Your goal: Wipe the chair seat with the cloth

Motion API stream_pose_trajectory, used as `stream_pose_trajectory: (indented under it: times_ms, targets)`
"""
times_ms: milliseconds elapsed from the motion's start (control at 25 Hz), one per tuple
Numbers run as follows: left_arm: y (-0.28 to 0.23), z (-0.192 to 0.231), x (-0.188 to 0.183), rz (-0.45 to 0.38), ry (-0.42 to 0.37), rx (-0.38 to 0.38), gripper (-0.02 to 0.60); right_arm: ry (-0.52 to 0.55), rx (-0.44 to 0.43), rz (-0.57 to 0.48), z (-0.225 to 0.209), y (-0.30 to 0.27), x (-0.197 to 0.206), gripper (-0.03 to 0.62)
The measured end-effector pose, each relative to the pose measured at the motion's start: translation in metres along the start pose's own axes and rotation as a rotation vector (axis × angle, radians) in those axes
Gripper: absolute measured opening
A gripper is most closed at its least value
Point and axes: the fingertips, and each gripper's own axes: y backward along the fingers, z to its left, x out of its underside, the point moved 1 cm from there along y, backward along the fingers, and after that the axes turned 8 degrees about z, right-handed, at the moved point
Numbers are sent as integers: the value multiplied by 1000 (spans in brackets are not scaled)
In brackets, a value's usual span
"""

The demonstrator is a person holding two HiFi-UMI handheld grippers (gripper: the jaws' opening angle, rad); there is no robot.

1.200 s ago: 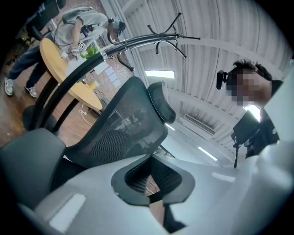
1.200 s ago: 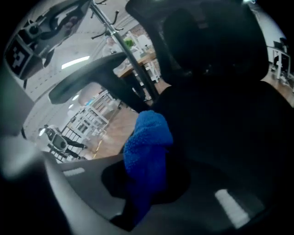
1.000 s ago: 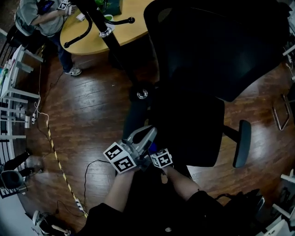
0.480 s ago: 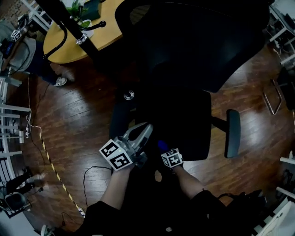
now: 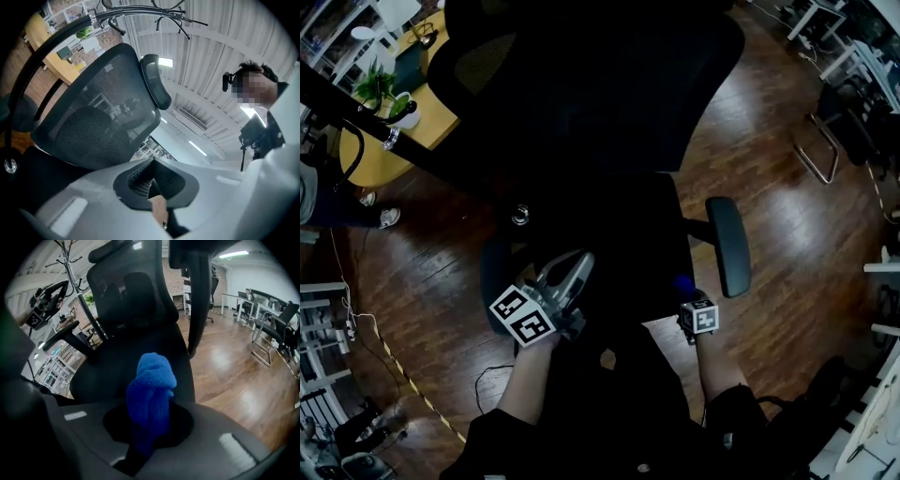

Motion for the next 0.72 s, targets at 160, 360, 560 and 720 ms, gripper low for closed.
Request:
stream_pose_trajectory:
  times_ms: [160,360,560,720]
  targets:
    - [-12,-6,5,11,-1,8,-9,-19,30,-23,-5,0,1,35]
    - [-8,-19,-9,-9,18,1,-9,-65,-111,-129,35,22,-33,35]
    - [-2,-78,-54,-67,-21,39,-9,58,-428,-539,135,150,-153,35]
    - [11,-136,-101,-115,-102,106,-9,169,-698,-845,204,296,-225,35]
